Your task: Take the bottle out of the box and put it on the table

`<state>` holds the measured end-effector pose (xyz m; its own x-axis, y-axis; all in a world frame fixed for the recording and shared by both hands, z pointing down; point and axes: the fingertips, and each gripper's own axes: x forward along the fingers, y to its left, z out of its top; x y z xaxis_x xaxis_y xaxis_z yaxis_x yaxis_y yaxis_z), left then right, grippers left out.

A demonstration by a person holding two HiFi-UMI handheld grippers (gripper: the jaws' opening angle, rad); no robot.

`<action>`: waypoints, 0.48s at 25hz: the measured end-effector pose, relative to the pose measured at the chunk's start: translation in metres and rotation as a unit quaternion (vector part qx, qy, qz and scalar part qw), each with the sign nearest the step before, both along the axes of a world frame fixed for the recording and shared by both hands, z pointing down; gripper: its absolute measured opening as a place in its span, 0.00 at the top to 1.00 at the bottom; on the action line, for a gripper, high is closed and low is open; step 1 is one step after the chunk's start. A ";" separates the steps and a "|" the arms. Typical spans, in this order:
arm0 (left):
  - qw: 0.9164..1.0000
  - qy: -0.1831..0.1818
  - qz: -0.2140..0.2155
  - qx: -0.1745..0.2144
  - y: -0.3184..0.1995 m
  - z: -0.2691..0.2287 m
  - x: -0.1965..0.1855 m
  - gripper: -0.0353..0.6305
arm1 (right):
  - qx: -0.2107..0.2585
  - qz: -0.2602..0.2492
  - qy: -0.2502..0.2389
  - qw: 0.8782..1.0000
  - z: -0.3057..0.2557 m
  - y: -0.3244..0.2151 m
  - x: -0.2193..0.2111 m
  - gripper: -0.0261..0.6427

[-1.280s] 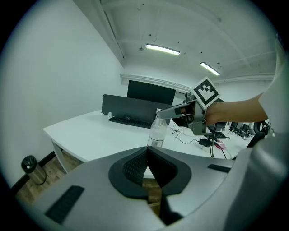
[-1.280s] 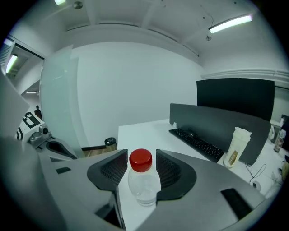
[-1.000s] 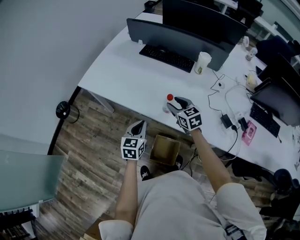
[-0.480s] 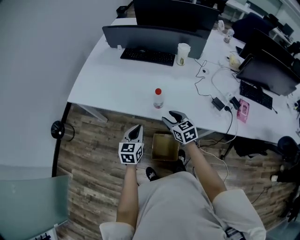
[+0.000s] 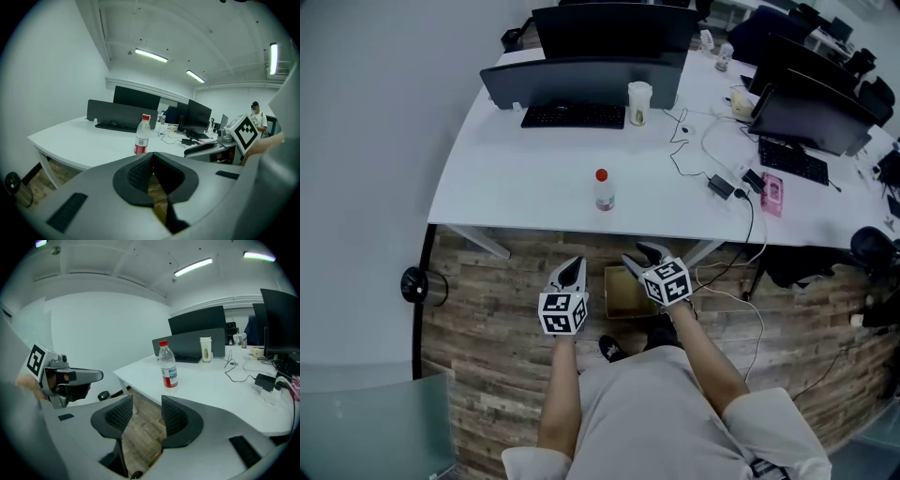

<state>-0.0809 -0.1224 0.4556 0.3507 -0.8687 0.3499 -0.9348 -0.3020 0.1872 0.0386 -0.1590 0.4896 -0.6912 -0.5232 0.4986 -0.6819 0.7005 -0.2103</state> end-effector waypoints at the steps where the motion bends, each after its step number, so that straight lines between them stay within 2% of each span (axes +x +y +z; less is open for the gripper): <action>1: 1.000 0.002 0.002 0.000 0.005 0.001 0.001 0.92 | -0.002 0.005 -0.001 1.000 0.002 0.006 0.001 0.63; 12: 1.000 0.013 0.002 -0.004 0.045 0.018 0.007 0.93 | -0.028 0.042 -0.012 0.999 0.029 0.064 0.009 0.64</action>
<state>-0.0741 -0.0776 0.4734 0.3640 -0.8640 0.3479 -0.9281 -0.3050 0.2136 0.0477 -0.0954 0.5187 -0.6573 -0.5520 0.5130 -0.7328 0.6270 -0.2642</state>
